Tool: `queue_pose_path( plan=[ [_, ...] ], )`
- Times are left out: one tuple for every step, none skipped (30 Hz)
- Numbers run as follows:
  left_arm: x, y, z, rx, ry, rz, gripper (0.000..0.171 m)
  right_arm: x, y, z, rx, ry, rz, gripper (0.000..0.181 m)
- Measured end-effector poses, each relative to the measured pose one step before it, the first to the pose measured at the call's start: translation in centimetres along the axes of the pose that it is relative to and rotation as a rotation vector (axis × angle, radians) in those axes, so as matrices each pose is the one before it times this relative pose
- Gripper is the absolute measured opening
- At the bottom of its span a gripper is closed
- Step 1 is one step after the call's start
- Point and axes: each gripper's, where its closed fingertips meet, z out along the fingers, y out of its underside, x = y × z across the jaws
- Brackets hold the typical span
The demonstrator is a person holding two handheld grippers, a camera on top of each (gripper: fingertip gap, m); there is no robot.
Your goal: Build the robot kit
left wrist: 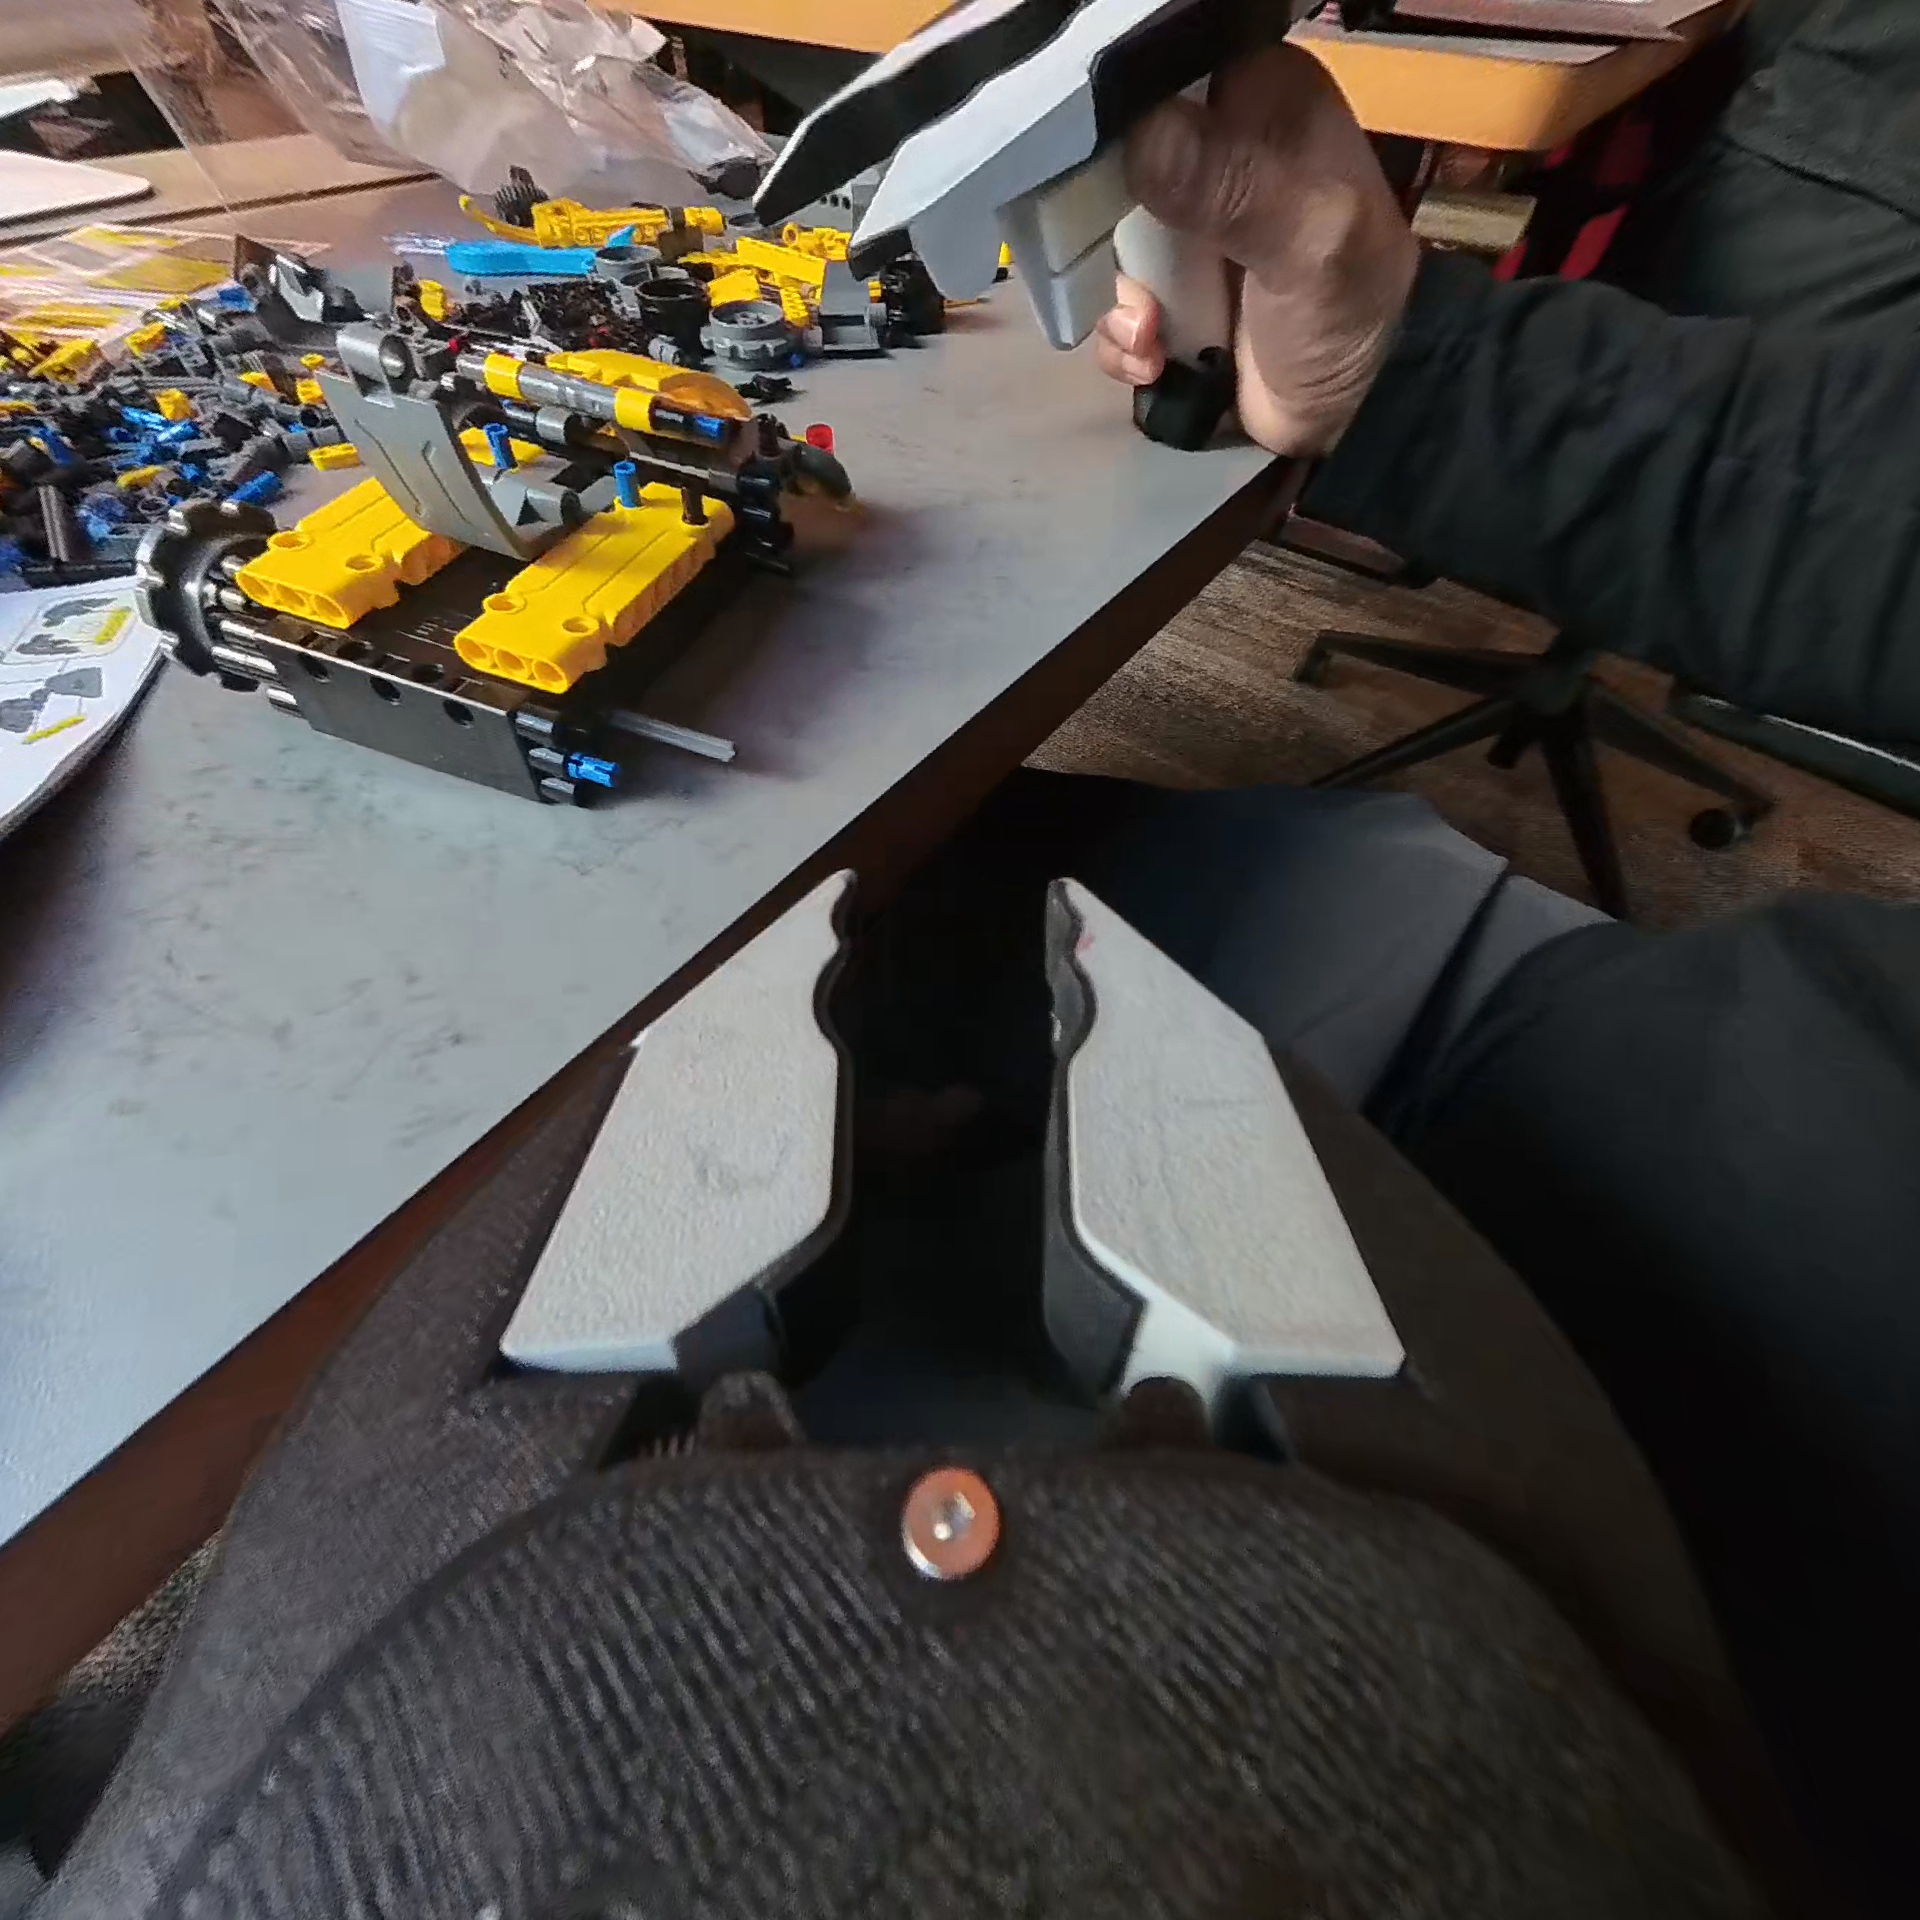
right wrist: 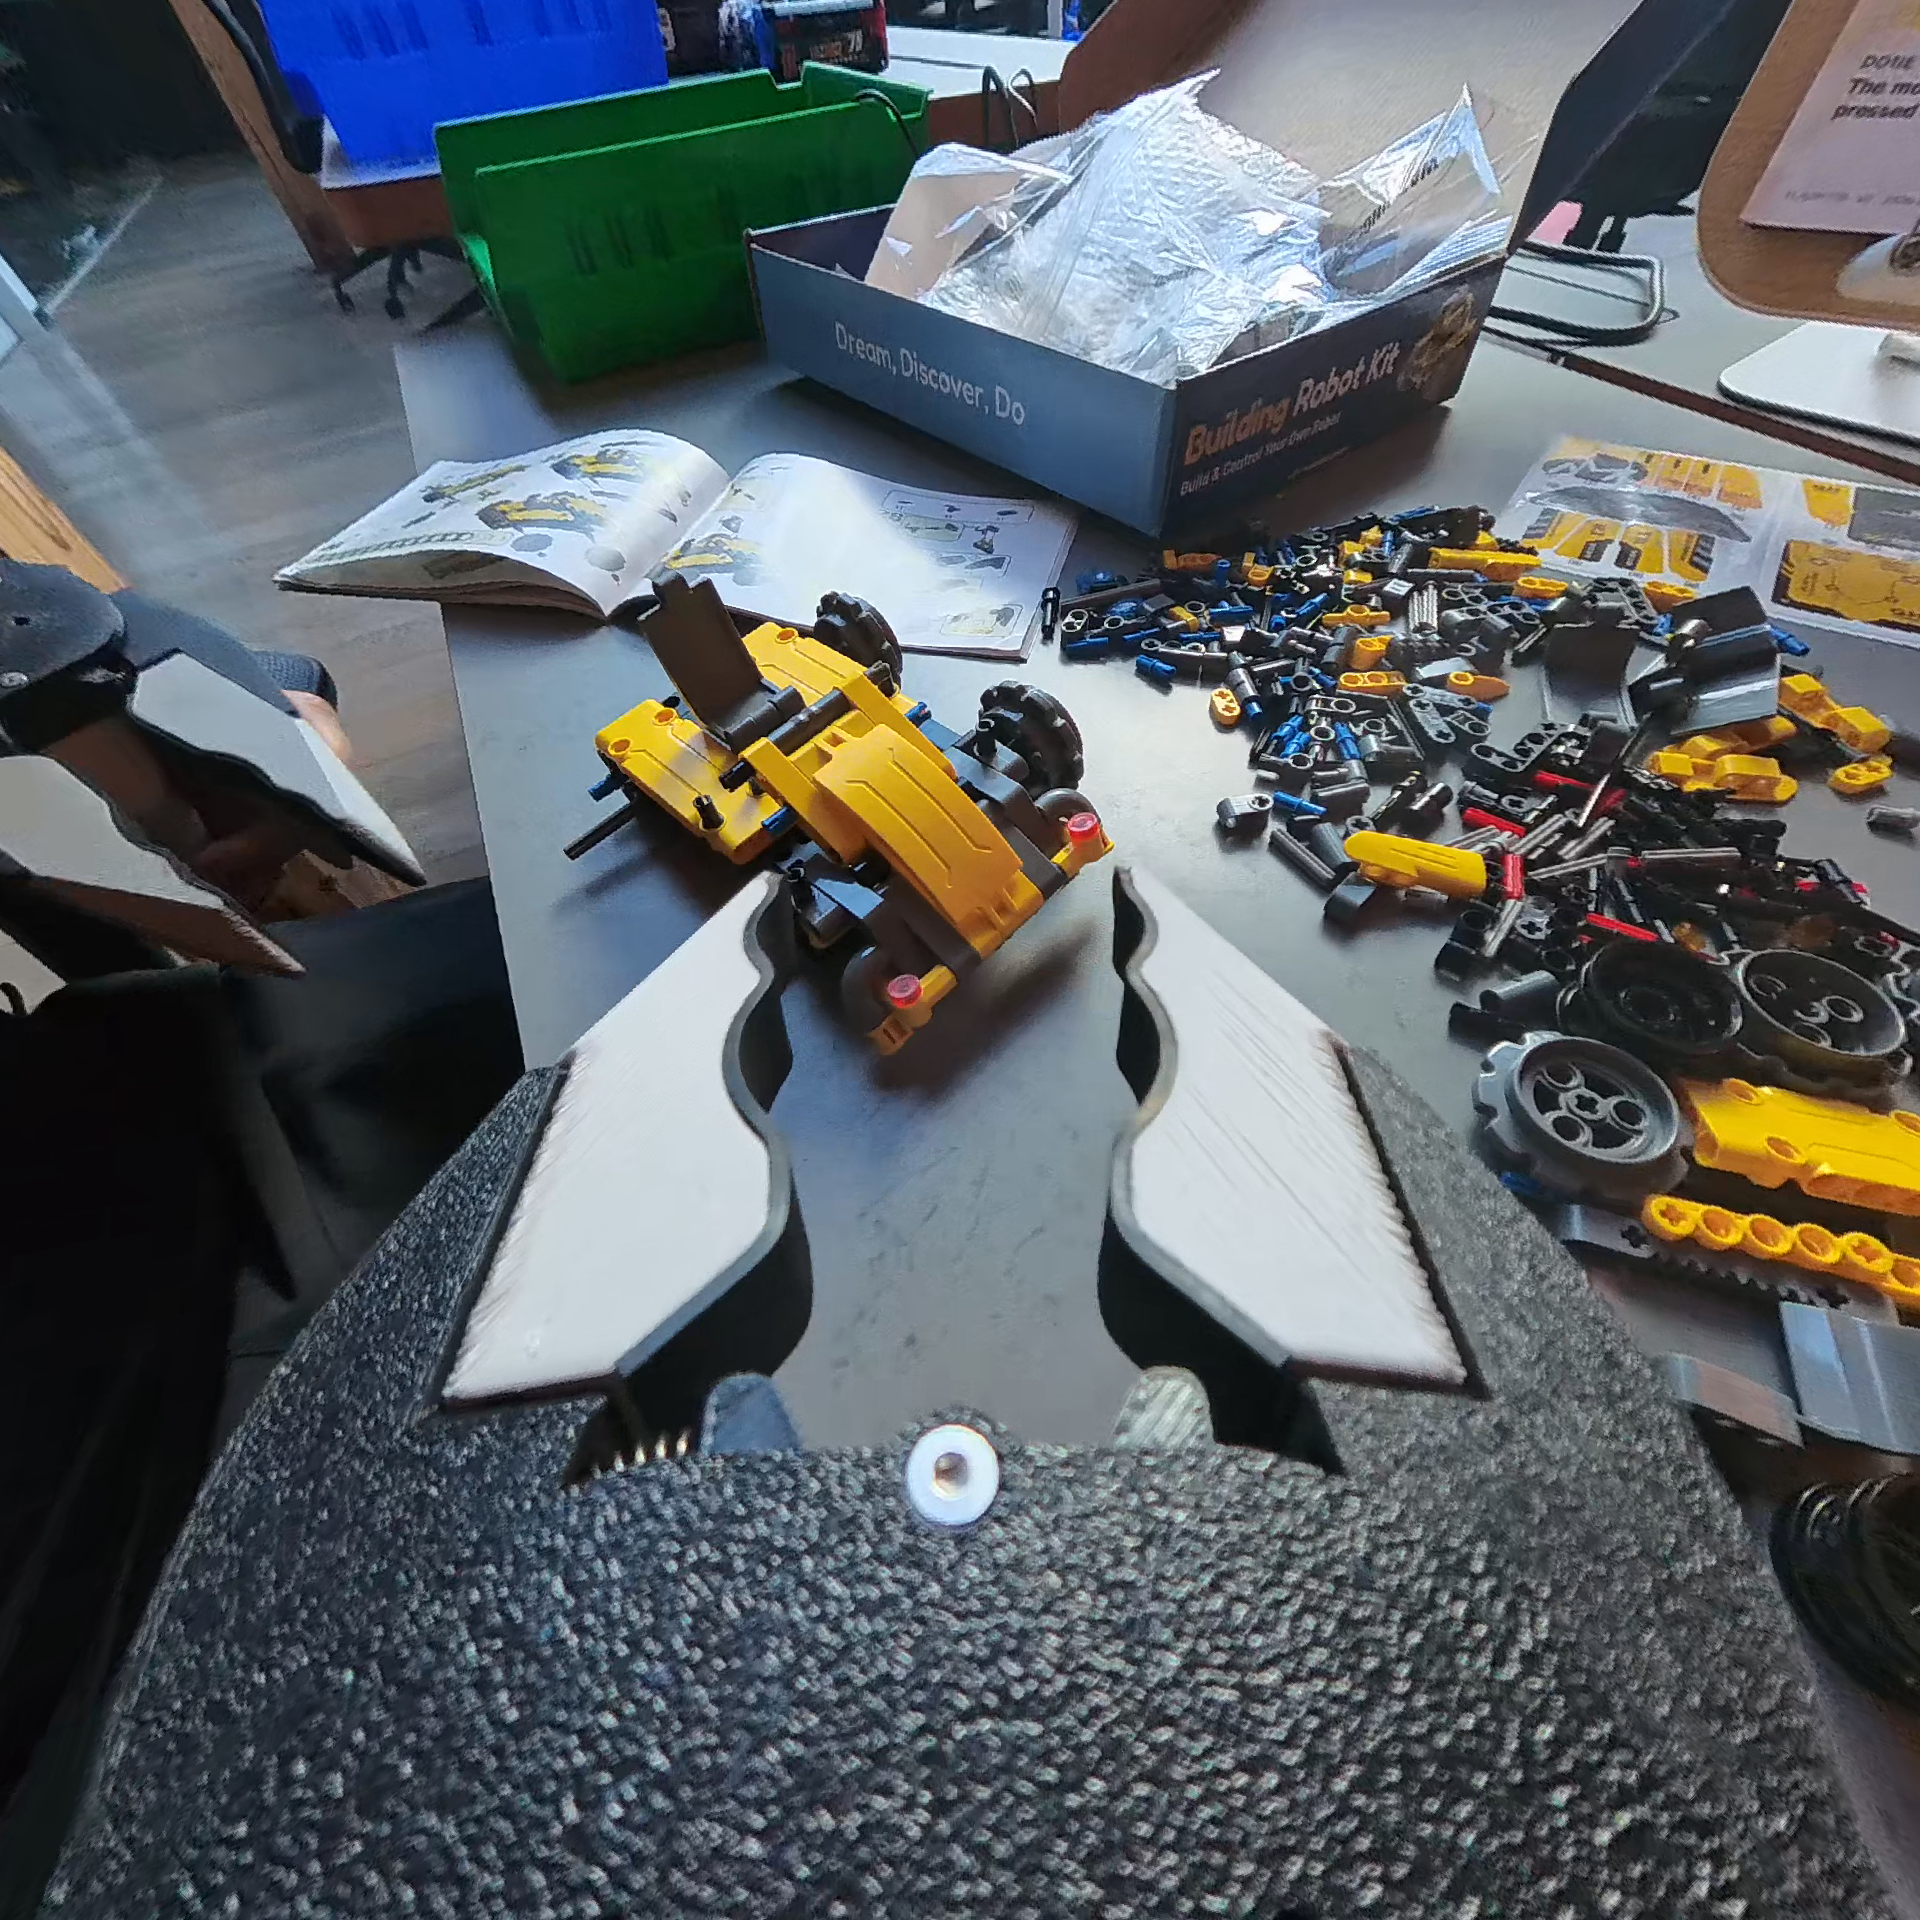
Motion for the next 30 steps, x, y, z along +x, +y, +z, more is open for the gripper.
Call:
queue_pose_path(
  plan=[
    [0.123,-0.084,-0.01,0.00271,0.0093,-0.0066,0.032,0.015,0.019,0.015,-0.0013,0.0001,0.0013,0.062],
    [0.033,-0.062,-0.021,0.00201,0.0048,-0.0056,0.032,0.018,0.011,0.004,-0.0004,0.0,0.002,0.062],
    [-0.028,-0.066,-0.036,0.00193,0.0013,-0.0015,0.032,0.022,-0.005,-0.003,0.0002,0.0001,0.0021,0.062],
    [-0.073,-0.042,-0.045,0.00192,0.0,0.0008,0.032,0.021,-0.005,-0.013,0.0006,0.0001,0.0017,0.062],
    [-0.09,-0.027,-0.044,0.00053,-0.0001,0.0005,0.032,0.007,-0.012,-0.006,0.001,-0.0003,0.0011,0.062],
    [-0.058,-0.029,-0.04,0.00067,0.001,0.0001,0.032,0.008,-0.021,-0.022,0.0015,0.0004,0.0003,0.062],
    [-0.069,-0.002,-0.037,-0.00009,0.0013,-0.0008,0.031,0.046,-0.037,-0.038,0.0027,0.0042,-0.001,0.062],
    [-0.048,0.01,-0.019,-0.00164,0.0018,-0.0019,0.031,0.07,-0.051,-0.059,0.0046,0.0069,-0.0026,0.062],
    [-0.045,-0.007,-0.026,-0.00096,0.002,-0.0024,0.031,0.079,-0.124,-0.114,0.0089,0.0085,-0.0034,0.061],
    [-0.019,-0.049,-0.034,0.00209,0.0034,-0.0024,0.031,0.228,-0.251,-0.23,0.0191,0.0191,-0.0061,0.061],
    [-0.011,-0.053,-0.017,0.00286,0.0035,-0.0026,0.031,0.47,-0.401,-0.404,0.0308,0.0363,-0.0112,0.061],
    [-0.042,-0.012,0.01,0.00101,0.0021,-0.0034,0.03,0.724,-0.502,-0.586,0.0376,0.0512,-0.0117,0.06],
    [-0.029,0.038,0.051,-0.00172,0.0023,-0.0036,0.03,0.927,-0.564,-0.778,0.0409,0.061,-0.0114,0.06],
    [-0.028,0.069,0.064,-0.00404,0.0026,-0.004,0.031,1.079,-0.561,-0.969,0.0312,0.0644,-0.021,0.06],
    [0.002,0.102,0.066,-0.00512,0.004,-0.0037,0.031,1.466,-0.532,-1.244,0.0023,0.0785,-0.0337,0.061],
    [-0.01,0.096,0.06,-0.0052,0.0018,-0.0034,0.031,2.13,-0.743,-1.552,-0.0153,0.1075,-0.0356,0.062],
    [-0.014,0.067,0.038,-0.00277,0.0008,-0.0015,0.031,2.562,-1.236,-1.753,0.0043,0.1184,-0.0254,0.062],
    [-0.013,0.006,0.041,-0.00018,0.0007,-0.0002,0.031,2.411,-1.666,-1.702,0.0374,0.0907,-0.0034,0.062],
    [0.005,-0.022,0.071,0.00025,0.0019,-0.0022,0.03,1.934,-1.639,-1.427,0.0485,0.0525,0.0258,0.061],
    [0.057,-0.016,0.1,-0.00069,0.0062,-0.0065,0.03,1.457,-1.143,-1.024,0.0336,0.0273,0.0412,0.056],
    [0.142,0.016,0.119,-0.00245,0.0113,-0.0096,0.03,0.924,-0.454,-0.597,0.0113,0.0047,0.0306,0.049],
    [0.178,0.038,0.114,-0.00322,0.0125,-0.0094,0.03,0.722,0.173,-0.26,-0.0092,0.0041,0.0064,0.048],
    [0.179,0.063,0.087,-0.00376,0.0101,-0.0055,0.03,0.885,0.764,0.014,-0.0296,0.0272,-0.0109,0.048],
    [0.123,0.073,0.073,-0.00445,0.0059,0.0015,0.03,0.782,1.174,0.252,-0.048,0.0314,-0.0122,0.048],
    [0.048,0.111,0.061,-0.00588,-0.0003,0.007,0.03,0.422,1.288,0.4,-0.0566,0.0179,-0.003,0.047],
    [-0.024,0.072,0.023,-0.00511,-0.0042,0.0094,0.03,0.25,1.013,0.44,-0.0425,0.0143,0.0035,0.047],
    [-0.063,0.009,-0.01,-0.00065,-0.0058,0.0071,0.03,0.201,0.639,0.401,-0.0188,0.0165,0.0043,0.047],
    [-0.056,-0.045,-0.049,0.00299,-0.0037,0.0023,0.03,0.128,0.519,0.383,-0.0129,0.0124,0.0065,0.046],
    [-0.041,-0.019,-0.047,0.0018,-0.0001,-0.0025,0.03,0.032,0.554,0.385,-0.02,0.0054,0.0088,0.046],
    [-0.042,0.022,-0.029,-0.00104,0.0011,-0.0056,0.03,-0.009,0.549,0.349,-0.0216,0.0026,0.0068,0.047]
  ],
)
